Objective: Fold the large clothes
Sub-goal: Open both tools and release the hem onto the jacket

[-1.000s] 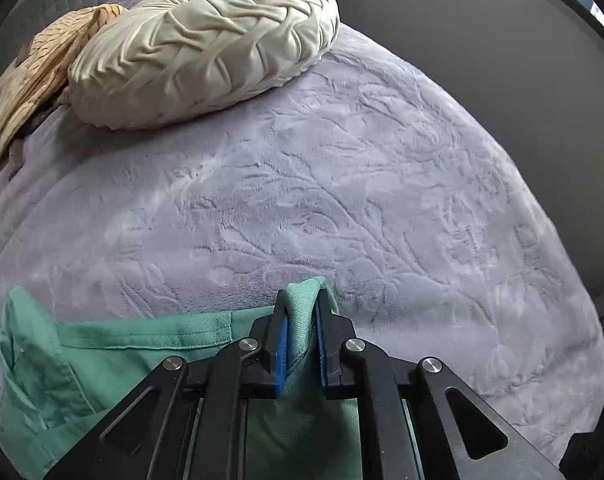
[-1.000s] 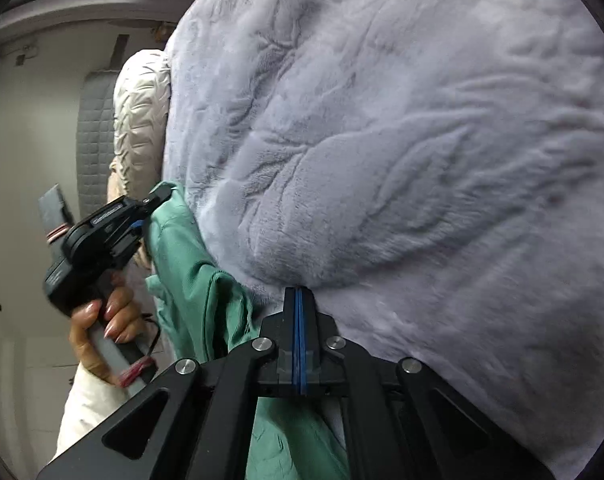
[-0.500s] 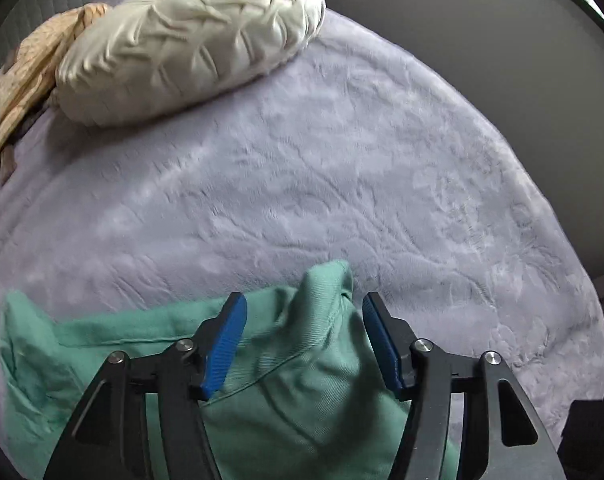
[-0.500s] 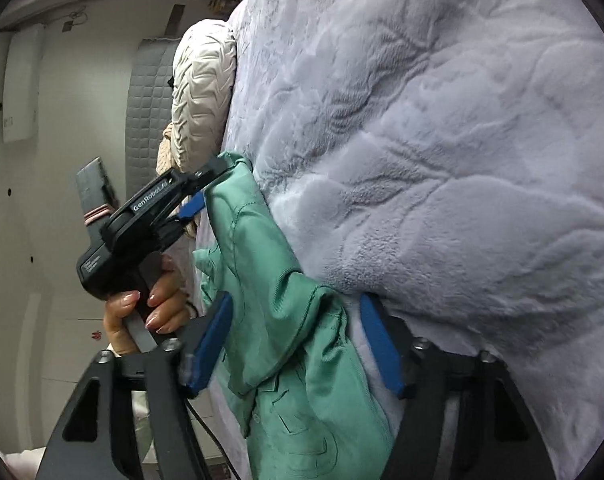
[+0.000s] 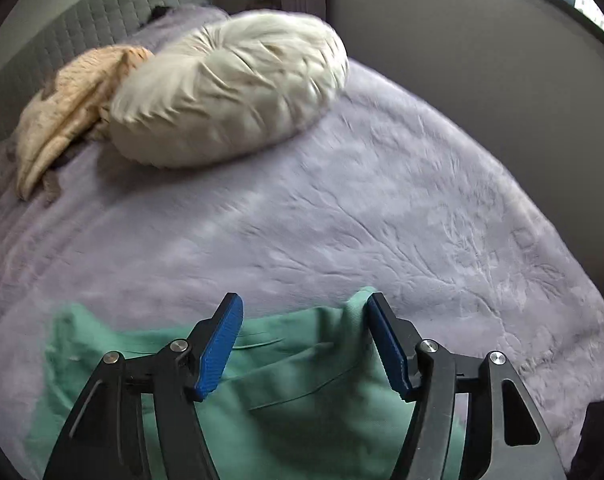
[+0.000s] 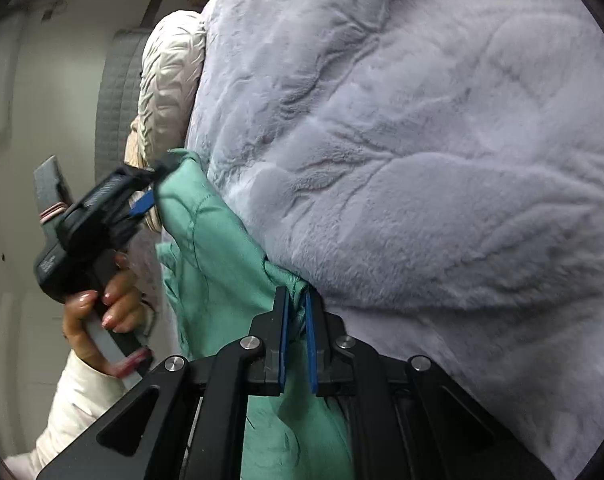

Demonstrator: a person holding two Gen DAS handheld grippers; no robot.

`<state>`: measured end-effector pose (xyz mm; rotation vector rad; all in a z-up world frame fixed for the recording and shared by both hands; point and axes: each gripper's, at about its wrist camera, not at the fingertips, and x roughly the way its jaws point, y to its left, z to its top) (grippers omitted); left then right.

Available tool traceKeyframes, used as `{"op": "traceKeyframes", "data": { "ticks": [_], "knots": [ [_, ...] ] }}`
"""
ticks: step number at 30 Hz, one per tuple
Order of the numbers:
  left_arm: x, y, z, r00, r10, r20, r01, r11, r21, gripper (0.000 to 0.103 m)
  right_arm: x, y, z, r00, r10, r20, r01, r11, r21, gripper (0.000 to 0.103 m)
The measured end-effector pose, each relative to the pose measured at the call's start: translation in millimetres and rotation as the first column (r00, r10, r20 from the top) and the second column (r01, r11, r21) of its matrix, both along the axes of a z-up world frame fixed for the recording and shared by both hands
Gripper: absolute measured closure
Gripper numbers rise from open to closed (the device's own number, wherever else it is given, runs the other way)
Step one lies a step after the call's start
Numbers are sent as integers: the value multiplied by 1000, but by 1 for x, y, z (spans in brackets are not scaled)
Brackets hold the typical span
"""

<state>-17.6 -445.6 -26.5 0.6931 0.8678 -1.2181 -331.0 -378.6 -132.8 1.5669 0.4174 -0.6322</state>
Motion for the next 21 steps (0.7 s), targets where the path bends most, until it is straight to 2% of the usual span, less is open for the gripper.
{"op": "traceKeyframes", "data": {
  "ticks": [4,7,9,12,18,21],
  "knots": [
    [28,35,16,999,50,21,-50,999,-7,37,-23,2,14,999,-41,-37,40,999,-18,95],
    [49,80,13,993,115,9,-115,993,16,37,-29,3,40,997,-53,-46,48,993,-109,91],
    [61,109,2,986,170,0,-169,984,47,37,-11,-3,61,999,-5,-45,-3,984,-178,91],
    [73,153,-15,970,241,-4,-240,967,86,37,31,-14,71,994,95,-49,-103,970,-222,91],
    [99,222,-66,912,407,-49,-393,903,173,37,104,-40,74,958,243,-151,-278,916,-288,91],
    [107,244,-74,889,447,-98,-428,888,166,37,120,-55,80,942,278,-189,-328,883,-335,91]
  ]
}}
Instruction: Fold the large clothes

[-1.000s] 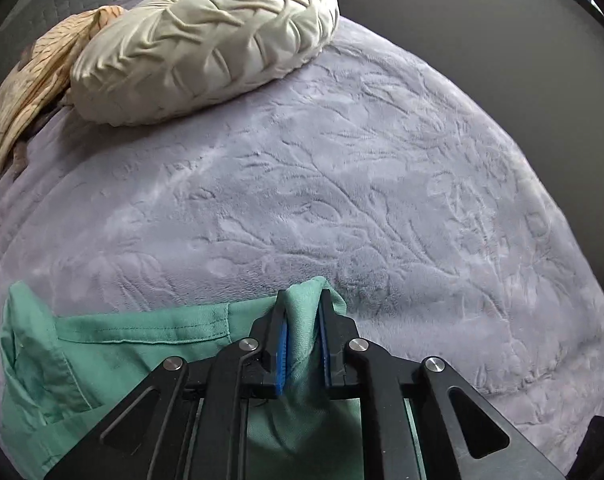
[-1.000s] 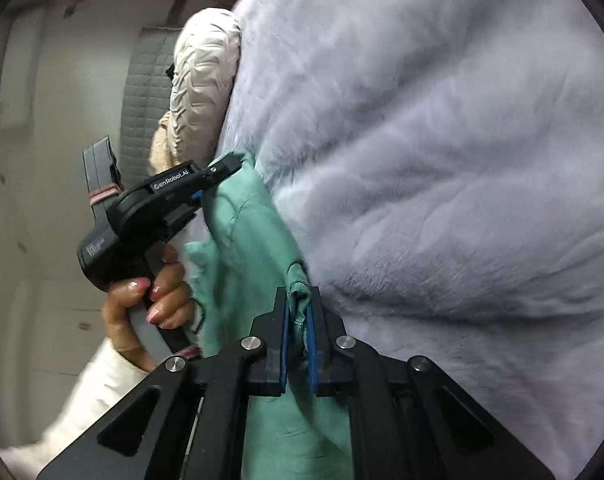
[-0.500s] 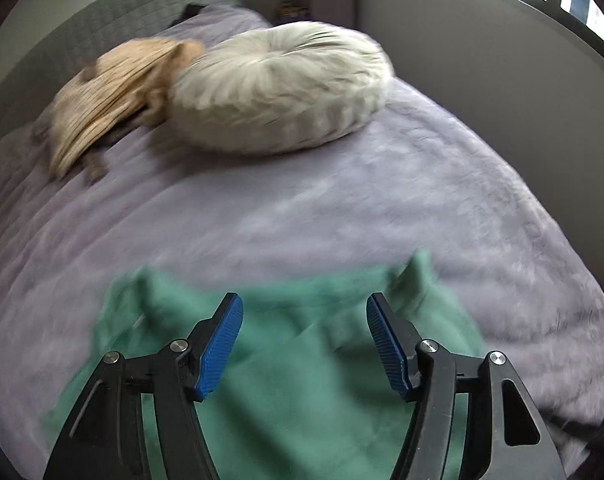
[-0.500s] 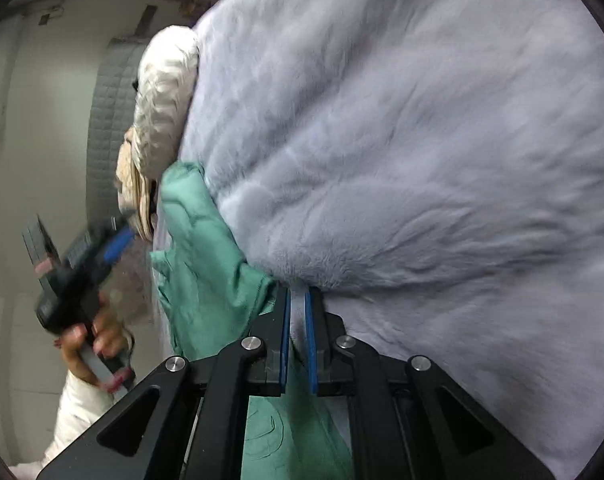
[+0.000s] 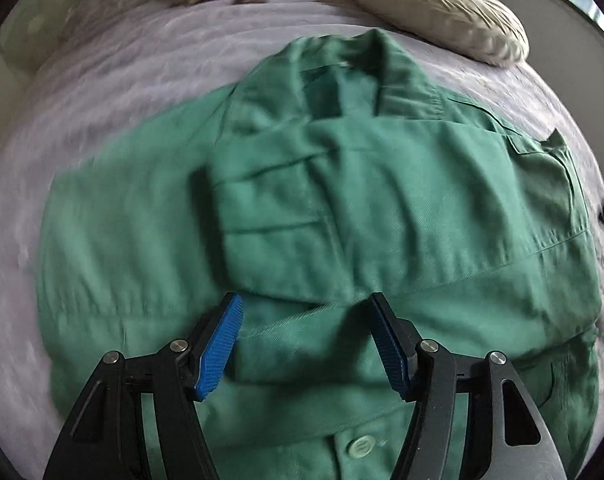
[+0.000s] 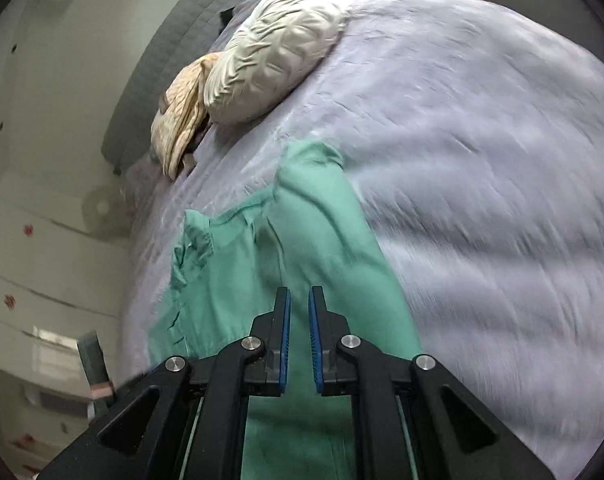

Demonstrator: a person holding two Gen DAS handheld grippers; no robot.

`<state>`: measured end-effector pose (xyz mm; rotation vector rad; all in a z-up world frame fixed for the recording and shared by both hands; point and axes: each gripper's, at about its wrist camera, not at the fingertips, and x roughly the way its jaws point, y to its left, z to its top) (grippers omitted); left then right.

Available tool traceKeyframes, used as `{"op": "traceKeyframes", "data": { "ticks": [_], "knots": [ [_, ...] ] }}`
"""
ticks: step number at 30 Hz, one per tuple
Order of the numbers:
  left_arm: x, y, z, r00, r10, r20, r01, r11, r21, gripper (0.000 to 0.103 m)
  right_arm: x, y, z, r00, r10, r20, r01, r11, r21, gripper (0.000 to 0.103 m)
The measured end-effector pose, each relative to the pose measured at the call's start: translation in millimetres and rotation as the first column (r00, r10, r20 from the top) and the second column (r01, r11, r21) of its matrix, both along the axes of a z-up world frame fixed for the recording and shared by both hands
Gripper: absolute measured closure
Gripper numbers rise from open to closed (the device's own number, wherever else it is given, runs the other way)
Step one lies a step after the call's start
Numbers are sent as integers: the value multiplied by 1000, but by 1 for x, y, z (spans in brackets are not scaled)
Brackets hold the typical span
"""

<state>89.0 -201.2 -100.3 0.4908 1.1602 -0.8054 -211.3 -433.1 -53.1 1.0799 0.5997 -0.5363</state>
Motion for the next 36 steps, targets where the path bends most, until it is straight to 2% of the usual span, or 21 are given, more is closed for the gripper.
{"op": "traceKeyframes", "data": {
  "ticks": [3,6,8,9,10,11,13,16,18,21,24,28,29,31,33,36],
  "knots": [
    [1,9,-2,1000,26,-16,-26,1000,-17,37,28,-24,6,998,56,-26,-57,997,-43,91],
    [2,9,-4,999,32,-18,-32,999,-28,37,61,-43,-10,992,103,-78,-104,994,-21,91],
    [3,10,-5,999,33,-23,-34,999,-33,37,67,-51,-26,979,81,-187,-91,995,-47,91],
    [4,10,-6,999,31,-25,-32,999,-39,37,67,-53,-32,971,63,-231,-79,995,-63,99],
    [2,13,-6,999,28,-23,-29,999,-42,36,62,-57,-40,966,44,-256,-65,995,-71,100],
    [3,17,-6,1000,22,-19,-23,999,-44,34,54,-61,-48,969,23,-247,-39,997,-60,103],
    [4,23,-6,1000,14,-16,-15,999,-46,34,36,-62,-52,976,-24,-217,18,999,-31,103],
    [5,30,2,1000,17,-21,-18,998,-54,34,14,-61,-43,966,-111,-234,104,994,-38,103],
    [7,34,11,1000,29,7,-28,997,-65,34,3,-56,-34,968,-125,-218,124,992,-20,100],
    [11,40,15,999,43,19,-42,997,-65,34,-7,-34,-15,979,-83,-187,81,997,-21,100],
    [17,46,7,998,56,1,-56,998,-37,34,-2,1,-2,984,25,-176,-33,999,-40,100],
    [23,54,-6,997,65,-29,-65,998,6,34,12,41,-18,950,143,-277,-155,988,-21,100],
    [24,57,-6,997,69,-42,-69,998,7,34,10,47,-30,939,145,-313,-149,989,10,100],
    [22,62,-4,997,72,-30,-71,997,34,34,1,49,-42,950,124,-288,-106,991,79,100],
    [19,69,-2,997,71,-3,-71,995,77,34,-8,51,-41,958,88,-274,-60,992,110,100],
    [17,79,1,996,83,-16,-81,992,92,34,-11,56,-30,953,80,-293,-48,992,113,100]
  ]
}}
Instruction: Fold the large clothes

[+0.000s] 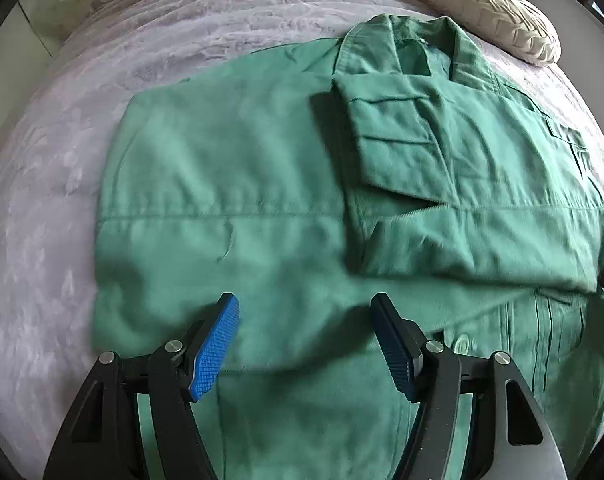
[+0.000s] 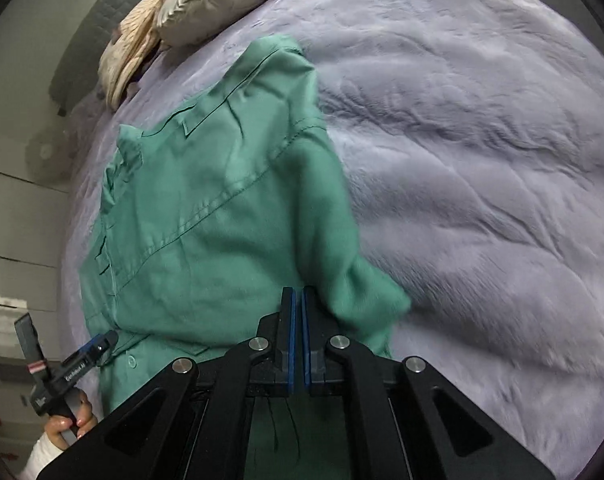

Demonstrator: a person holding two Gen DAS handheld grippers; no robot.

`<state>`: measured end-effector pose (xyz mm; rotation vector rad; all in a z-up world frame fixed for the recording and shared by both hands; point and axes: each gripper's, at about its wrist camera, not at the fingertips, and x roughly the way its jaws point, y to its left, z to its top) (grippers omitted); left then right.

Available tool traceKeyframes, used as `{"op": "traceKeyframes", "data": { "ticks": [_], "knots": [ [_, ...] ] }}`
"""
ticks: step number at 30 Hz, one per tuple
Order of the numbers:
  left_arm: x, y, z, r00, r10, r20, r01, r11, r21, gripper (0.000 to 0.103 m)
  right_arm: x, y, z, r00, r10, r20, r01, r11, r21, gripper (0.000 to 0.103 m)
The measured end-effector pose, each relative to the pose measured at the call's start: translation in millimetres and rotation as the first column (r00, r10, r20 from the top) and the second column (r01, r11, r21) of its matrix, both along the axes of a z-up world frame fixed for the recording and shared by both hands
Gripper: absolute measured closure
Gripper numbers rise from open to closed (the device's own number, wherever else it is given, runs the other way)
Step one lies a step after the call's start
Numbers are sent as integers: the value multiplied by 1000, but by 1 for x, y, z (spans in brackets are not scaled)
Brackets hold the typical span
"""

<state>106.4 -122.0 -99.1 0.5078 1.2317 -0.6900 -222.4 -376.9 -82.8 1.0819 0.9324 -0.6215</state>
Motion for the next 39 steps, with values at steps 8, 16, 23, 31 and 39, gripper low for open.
{"op": "traceKeyframes", "data": {
  "ticks": [8,16,23,31,39],
  "knots": [
    [-9,26,14,999,27,-24,-26,999,19,34,-5,24,20,1000,17,-21,-16,999,34,100],
    [-26,54,31,999,28,-19,-27,998,56,34,-3,58,30,999,37,-27,-34,995,93,99],
    [-39,74,39,998,36,-42,-33,996,87,17,-4,80,36,997,54,-48,-48,991,129,83],
    [-55,97,51,999,38,-32,-35,995,90,3,-5,96,52,997,61,-53,-55,993,108,30],
    [-62,107,54,999,14,-44,-9,994,105,1,-4,115,64,996,83,-34,-80,994,74,14]
  ]
}}
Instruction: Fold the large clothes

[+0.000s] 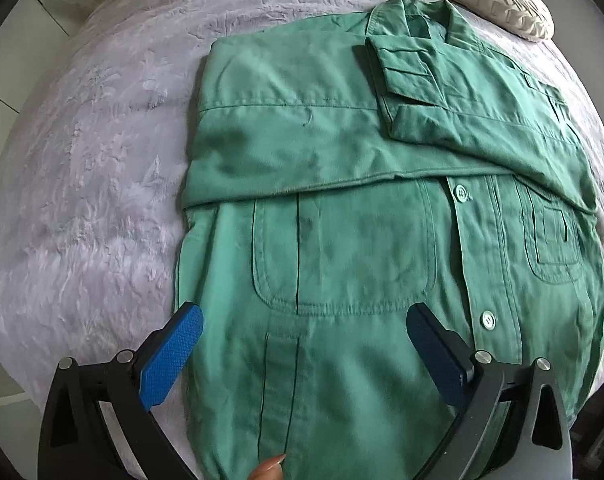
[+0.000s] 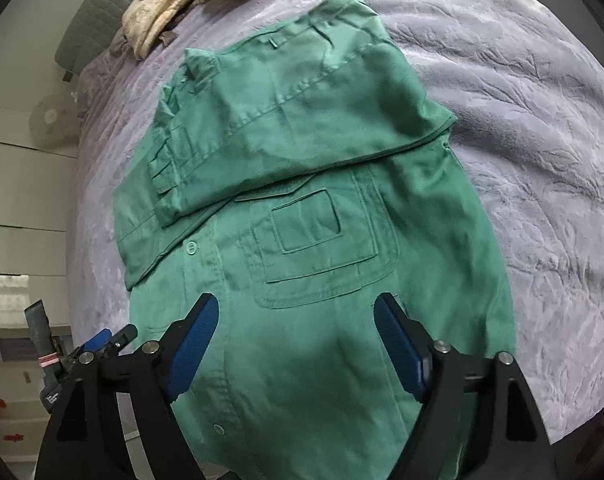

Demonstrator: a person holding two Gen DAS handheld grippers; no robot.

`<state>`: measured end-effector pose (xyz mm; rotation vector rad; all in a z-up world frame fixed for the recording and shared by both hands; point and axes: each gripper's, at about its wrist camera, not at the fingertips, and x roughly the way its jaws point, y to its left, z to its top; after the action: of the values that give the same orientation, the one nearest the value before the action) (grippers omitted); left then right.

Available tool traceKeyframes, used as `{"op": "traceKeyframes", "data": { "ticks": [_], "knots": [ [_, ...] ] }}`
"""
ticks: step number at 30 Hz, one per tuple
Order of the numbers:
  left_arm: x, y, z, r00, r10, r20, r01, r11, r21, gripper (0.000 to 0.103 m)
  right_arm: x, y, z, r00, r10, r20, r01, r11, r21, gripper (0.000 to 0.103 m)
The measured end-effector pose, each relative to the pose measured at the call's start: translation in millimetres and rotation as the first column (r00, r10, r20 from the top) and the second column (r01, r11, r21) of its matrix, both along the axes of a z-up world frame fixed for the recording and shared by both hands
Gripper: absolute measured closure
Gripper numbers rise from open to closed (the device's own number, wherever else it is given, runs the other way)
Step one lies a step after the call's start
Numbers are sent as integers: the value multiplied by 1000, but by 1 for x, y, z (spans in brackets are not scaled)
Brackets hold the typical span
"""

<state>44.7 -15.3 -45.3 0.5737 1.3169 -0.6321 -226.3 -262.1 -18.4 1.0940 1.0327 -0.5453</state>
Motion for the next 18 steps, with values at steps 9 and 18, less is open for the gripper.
{"op": "traceKeyframes", "data": {
  "ticks": [9,18],
  "knots": [
    [-4,17,-1,999,14,-29,-13,1000,11,1,3,19,3,999,39,24,-39,999,6,0],
    [-5,32,-14,995,11,-98,-11,1000,-2,1,-2,27,-13,998,57,22,-59,995,83,0]
  ]
}}
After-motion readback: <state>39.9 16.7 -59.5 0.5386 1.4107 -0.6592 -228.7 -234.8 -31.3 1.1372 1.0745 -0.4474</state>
